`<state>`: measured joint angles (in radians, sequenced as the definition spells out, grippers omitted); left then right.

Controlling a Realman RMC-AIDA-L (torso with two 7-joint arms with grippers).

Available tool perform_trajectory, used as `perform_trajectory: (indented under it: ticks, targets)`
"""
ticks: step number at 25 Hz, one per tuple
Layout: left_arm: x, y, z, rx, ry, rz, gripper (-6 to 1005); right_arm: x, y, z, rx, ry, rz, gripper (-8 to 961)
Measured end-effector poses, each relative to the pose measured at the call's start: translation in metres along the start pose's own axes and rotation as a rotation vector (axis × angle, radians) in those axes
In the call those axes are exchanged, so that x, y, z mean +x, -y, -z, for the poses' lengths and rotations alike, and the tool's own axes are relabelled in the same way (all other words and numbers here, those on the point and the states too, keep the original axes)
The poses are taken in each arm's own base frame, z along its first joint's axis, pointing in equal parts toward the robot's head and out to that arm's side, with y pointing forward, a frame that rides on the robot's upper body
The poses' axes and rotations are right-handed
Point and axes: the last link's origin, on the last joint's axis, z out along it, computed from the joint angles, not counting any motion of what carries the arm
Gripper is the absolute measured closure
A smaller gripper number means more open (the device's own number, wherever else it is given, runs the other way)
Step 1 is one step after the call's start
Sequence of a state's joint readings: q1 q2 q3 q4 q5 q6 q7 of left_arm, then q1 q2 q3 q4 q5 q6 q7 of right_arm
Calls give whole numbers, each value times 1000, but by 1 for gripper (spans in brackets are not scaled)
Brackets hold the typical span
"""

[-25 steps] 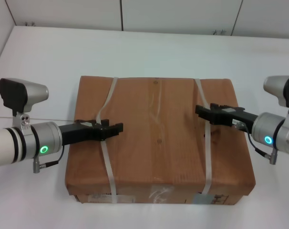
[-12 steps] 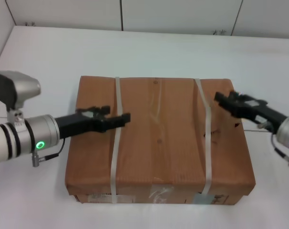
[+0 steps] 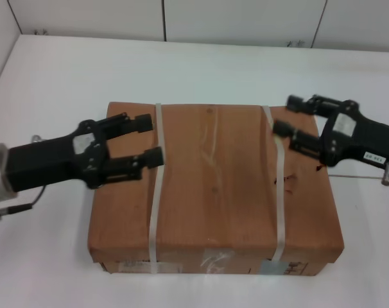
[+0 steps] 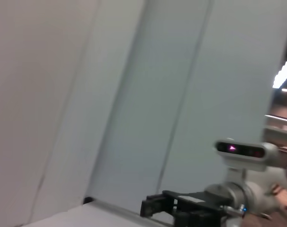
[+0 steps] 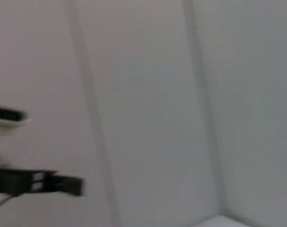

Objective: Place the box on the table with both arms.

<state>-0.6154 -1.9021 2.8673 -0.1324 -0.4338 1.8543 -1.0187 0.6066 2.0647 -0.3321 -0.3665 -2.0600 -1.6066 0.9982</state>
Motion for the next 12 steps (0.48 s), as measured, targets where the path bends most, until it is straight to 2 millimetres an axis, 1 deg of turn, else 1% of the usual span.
perform_trajectory:
  ticks: [2, 6, 9, 12]
  targets:
    - [3, -2, 3, -23, 7, -18, 159, -10, -5, -3, -108, -43, 1, 317]
    - [3, -4, 2, -51, 23, -36, 159, -22, -13, -11, -250, -107, 30, 300]
    - [2, -5, 0, -67, 36, -43, 159, -26, -16, -18, -301, -121, 50, 274]
    - [1, -6, -1, -72, 36, -53, 159, -27, -17, -21, -315, -126, 61, 242]
